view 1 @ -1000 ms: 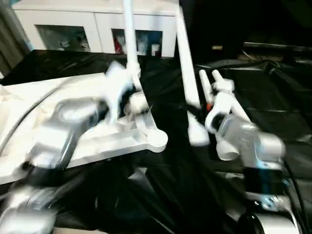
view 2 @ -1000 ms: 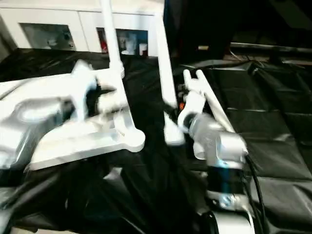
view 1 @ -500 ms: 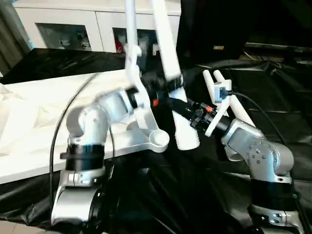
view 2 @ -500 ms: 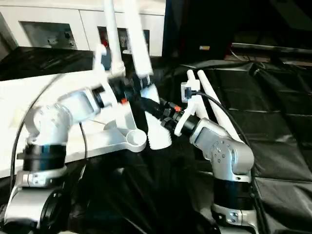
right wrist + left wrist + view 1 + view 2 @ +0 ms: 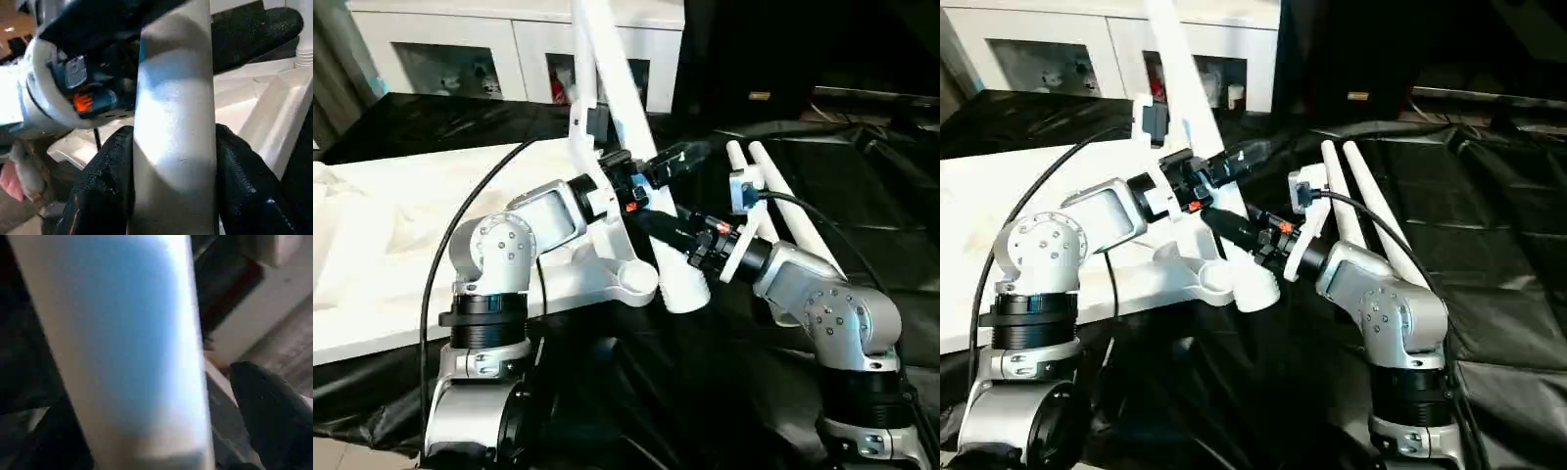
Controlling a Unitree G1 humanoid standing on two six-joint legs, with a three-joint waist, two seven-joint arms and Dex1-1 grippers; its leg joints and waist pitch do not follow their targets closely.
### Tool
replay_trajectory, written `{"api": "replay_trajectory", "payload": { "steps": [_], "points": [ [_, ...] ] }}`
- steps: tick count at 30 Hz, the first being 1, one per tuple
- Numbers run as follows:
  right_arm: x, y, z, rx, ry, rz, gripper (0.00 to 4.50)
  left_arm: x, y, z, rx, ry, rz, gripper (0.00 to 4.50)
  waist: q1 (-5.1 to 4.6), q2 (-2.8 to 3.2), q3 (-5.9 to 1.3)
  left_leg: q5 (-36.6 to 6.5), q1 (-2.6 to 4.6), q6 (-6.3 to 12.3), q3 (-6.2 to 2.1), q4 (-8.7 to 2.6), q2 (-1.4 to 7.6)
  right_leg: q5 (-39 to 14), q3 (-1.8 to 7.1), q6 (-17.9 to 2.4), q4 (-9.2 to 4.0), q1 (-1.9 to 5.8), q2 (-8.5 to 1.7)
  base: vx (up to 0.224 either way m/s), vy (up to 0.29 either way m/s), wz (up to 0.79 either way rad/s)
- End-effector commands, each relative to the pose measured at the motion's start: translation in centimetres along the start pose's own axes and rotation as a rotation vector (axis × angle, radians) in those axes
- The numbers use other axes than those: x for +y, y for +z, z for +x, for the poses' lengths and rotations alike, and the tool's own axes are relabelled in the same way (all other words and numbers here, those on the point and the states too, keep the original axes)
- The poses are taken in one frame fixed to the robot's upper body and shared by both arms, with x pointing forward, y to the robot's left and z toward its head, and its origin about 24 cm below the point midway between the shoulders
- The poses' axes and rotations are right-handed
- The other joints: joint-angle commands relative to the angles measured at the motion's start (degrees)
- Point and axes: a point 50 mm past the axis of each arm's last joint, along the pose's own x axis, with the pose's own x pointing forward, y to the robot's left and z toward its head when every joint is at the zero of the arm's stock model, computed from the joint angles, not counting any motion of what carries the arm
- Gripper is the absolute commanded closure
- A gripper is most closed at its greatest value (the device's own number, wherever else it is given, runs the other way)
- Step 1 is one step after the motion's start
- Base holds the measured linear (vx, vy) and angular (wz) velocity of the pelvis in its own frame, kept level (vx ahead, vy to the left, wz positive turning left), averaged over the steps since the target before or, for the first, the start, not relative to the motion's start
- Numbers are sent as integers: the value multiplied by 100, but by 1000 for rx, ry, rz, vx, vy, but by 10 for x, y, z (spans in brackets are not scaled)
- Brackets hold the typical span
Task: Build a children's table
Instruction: Pick table leg
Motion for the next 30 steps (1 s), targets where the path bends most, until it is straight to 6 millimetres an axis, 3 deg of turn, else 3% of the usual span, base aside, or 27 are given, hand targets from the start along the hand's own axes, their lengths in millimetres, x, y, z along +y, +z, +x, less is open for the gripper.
{"api": "replay_trajectory", "payload": {
  "steps": [1,2,7,12,14,15,17,18,21,22,26,27,30],
  "points": [
    [4,7,6,-11,-21,-84,265,1,3,3,-26,103,24,71,11,-43,-514,-869,118,57,-119,-349,223,-924,204,-918,-441,320,-298,0,0,0],
    [4,7,10,-5,-49,-112,265,5,5,5,-46,164,16,76,17,-6,-508,-913,109,2,-137,-357,230,-944,200,-908,-436,319,-301,0,0,0],
    [4,7,20,10,-127,-168,265,15,9,5,-94,340,29,118,4,-30,-501,-1051,119,-56,-142,-371,215,-1171,197,-757,-476,316,-290,0,0,0],
    [5,8,25,10,-139,-190,265,17,13,3,-130,394,19,150,20,-29,-521,-981,107,-34,-157,-358,210,-928,186,-805,-451,323,-290,0,0,0],
    [6,8,28,7,-143,-209,265,16,14,3,-129,394,27,167,10,37,-521,-1018,107,-48,-156,-353,205,-851,183,-846,-459,311,-283,0,0,0],
    [7,9,28,6,-145,-218,265,16,14,3,-128,394,30,173,9,20,-519,-1036,106,-50,-155,-355,204,-842,181,-856,-457,316,-284,0,0,0],
    [10,10,29,-6,-120,-221,265,11,14,6,-131,353,49,183,23,45,-543,-995,118,-49,-165,-347,212,-682,178,-907,-433,325,-283,0,0,0],
    [11,10,29,-10,-112,-226,265,10,14,7,-134,338,49,205,19,41,-544,-983,112,-40,-166,-347,212,-623,176,-923,-429,331,-281,0,0,0],
    [10,9,26,-9,-99,-212,265,5,14,9,-133,282,49,217,23,27,-558,-931,114,-12,-163,-339,210,-469,168,-1014,-410,352,-285,0,0,0],
    [8,9,22,-5,-71,-173,209,1,16,8,-134,220,61,229,25,31,-555,-928,109,-3,-163,-338,213,-447,170,-1050,-405,351,-290,0,0,0],
    [7,13,11,-17,34,-73,190,-5,20,6,-110,73,101,245,55,23,-542,-1039,128,81,-158,-338,213,-673,170,-1085,-422,353,-302,0,0,0],
    [4,12,6,-7,51,-49,177,-8,20,4,-85,2,116,247,50,-10,-535,-1037,132,92,-153,-347,214,-733,167,-1093,-426,350,-297,0,0,0],
    [7,6,-7,72,187,22,151,-21,24,-4,-42,-234,136,262,62,-15,-548,-888,128,92,-148,-332,211,-690,164,-1149,-390,368,-307,0,0,0]
  ]
}}
